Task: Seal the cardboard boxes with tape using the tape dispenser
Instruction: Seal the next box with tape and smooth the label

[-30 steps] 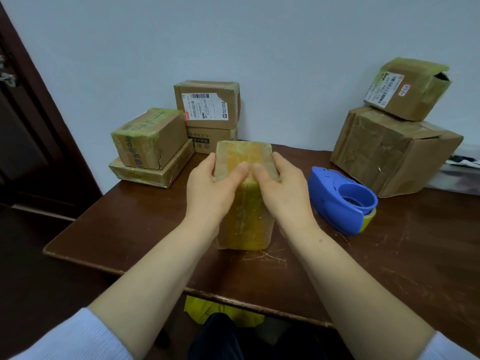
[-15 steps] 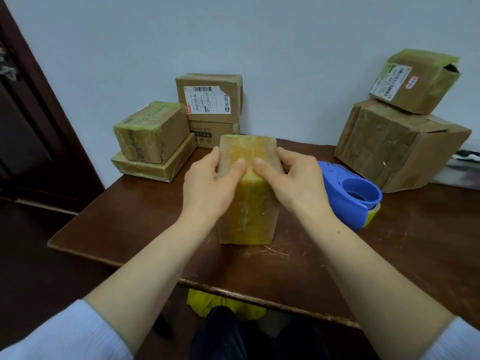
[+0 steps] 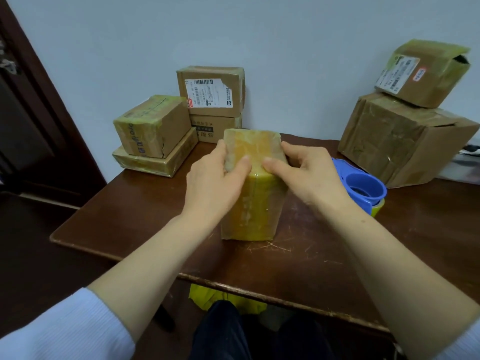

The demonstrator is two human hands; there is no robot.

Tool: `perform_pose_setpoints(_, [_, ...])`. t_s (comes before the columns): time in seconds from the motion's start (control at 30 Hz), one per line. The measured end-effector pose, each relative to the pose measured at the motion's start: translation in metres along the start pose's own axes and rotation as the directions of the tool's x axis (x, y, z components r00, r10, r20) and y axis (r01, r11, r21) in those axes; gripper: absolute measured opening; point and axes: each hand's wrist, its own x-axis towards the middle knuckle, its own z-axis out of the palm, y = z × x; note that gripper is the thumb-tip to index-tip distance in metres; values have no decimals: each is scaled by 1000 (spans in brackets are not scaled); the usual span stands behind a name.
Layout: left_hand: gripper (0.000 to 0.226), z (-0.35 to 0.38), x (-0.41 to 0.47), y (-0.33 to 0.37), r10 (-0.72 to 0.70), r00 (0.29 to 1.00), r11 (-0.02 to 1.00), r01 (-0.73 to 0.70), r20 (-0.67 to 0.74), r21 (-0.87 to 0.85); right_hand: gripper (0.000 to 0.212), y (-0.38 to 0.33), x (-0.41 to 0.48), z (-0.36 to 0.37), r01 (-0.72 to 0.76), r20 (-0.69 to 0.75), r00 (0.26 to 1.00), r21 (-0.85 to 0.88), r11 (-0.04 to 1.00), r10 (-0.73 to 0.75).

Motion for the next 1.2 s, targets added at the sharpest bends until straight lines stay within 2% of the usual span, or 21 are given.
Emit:
perform_pose_setpoints(0.1, [53,-1,3,0,14,1000,1000,-14,15,27,15,2,-1,-11,-37,13,999,51,998,37])
perform_pose_setpoints(0.17, [51,-2,3,-3,3,999,1000,-3,47,15,23,0,-2,-4,-57,-10,998,52,997,58])
perform_pose_setpoints(0.23, [56,-2,2,-4,-2,998,1000,3,62,-11,30,2,-6,5,-8,-24,1000,38,999,9])
perform_pose_setpoints(0.37, [59,-2,2,-5,21,999,1000,-20,49,-15,44,7,-4,6,26,20,999,66,997,-28])
perform_pose_setpoints(0.43, [50,-2,4,-7,25,998,997,-21,50,-72,46,10,-3,-4,-37,11,999,143,989,36])
perform_pose_setpoints(0.5, [45,-3,4,-11,39,998,990,-33,45,-137,45,14,-8,-7,-4,5,1000,146,989,3])
perform_pose_setpoints(0.6, [38,-8,-3,-16,222,974,963,-227,-53,-147,46,17,-19,-3,230,11,973,10,973,-230])
perform_pose_setpoints(0.7, [24,-14,-4,-26,456,889,869,-456,-47,-189,36,21,-19,1,349,25,937,-50,936,-348])
perform_pose_setpoints(0.77, [33,-16,-2,-36,560,828,815,-549,14,-184,43,23,-17,3,361,12,932,-94,928,-362])
perform_pose_setpoints(0.83, [39,-19,2,-39,604,795,789,-586,59,-187,49,18,-15,6,341,35,940,-160,927,-339])
perform_pose_setpoints(0.93, [39,-25,13,-39,651,749,757,-628,123,-182,44,14,-10,5,324,90,946,-205,924,-312])
perform_pose_setpoints(1.0, [39,-28,21,-38,654,731,756,-624,193,-196,37,17,-3,-3,358,136,932,-197,913,-336])
perform_pose_setpoints(1.07, [37,-31,26,-38,616,740,787,-562,271,-253,37,23,1,-12,360,187,922,-98,928,-338])
perform_pose_setpoints(1.13, [26,-37,30,-35,505,780,856,-399,369,-328,38,26,3,-23,324,249,916,5,946,-315])
perform_pose_setpoints(1.2, [29,-44,34,-36,418,780,886,-237,466,-398,35,26,4,-33,261,323,904,100,960,-280])
